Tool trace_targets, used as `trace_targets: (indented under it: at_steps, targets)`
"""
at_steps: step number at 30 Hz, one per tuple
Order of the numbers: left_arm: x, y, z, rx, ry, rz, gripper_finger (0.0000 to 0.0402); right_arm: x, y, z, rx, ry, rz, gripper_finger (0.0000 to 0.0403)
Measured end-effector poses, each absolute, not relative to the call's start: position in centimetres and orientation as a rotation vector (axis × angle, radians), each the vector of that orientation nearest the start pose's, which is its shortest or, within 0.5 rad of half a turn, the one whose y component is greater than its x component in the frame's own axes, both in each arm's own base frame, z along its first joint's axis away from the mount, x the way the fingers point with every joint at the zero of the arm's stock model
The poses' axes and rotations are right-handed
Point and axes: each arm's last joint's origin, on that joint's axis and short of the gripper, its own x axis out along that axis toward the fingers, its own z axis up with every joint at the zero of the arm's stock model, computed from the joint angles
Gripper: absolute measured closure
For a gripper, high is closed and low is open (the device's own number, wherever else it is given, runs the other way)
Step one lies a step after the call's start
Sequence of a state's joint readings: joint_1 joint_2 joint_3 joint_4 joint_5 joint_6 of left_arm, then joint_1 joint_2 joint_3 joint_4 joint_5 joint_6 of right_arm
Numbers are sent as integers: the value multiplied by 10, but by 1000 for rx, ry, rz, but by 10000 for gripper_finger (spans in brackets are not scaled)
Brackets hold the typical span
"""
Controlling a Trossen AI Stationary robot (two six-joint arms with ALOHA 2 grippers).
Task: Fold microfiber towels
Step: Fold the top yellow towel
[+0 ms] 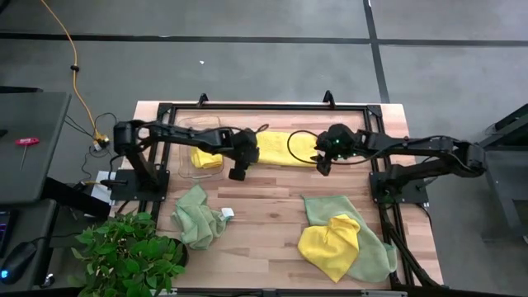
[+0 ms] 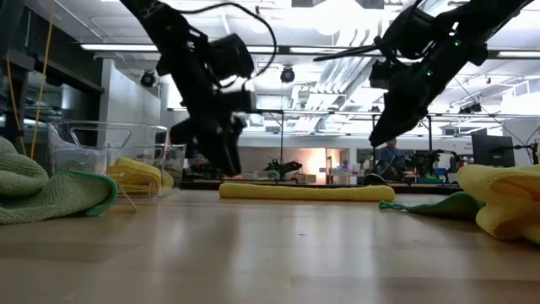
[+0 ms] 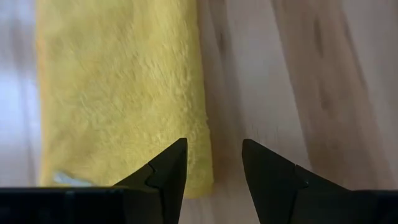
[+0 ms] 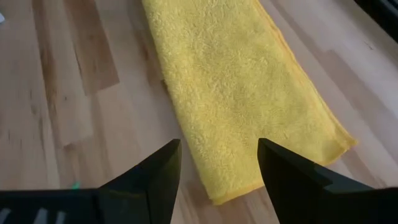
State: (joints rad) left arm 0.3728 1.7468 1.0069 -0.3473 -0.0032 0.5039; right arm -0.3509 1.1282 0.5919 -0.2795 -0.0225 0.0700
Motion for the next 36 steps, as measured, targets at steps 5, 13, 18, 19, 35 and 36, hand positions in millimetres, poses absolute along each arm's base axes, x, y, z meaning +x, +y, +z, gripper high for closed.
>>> trace_targets:
  at_steps: [5, 13, 18, 19, 35, 36]
  targets:
    - [312, 120, 140, 265, 1219, 124, 257, 201, -74, 198, 205, 798, -377, 199]
    - [309, 119, 135, 261, 1268, 119, 257, 203, -74, 190, 204, 859, -338, 199]
    - [309, 119, 135, 259, 1267, 116, 257, 210, -75, 173, 121, 941, -236, 199]
    - [309, 119, 135, 258, 1266, 115, 260, 212, -76, 171, 106, 953, -225, 199]
    - [309, 118, 135, 213, 1256, 120, 373, 227, -62, 133, -124, 1148, -90, 199]
    - [309, 118, 135, 213, 1256, 120, 380, 227, -62, 131, -122, 1155, -88, 200]
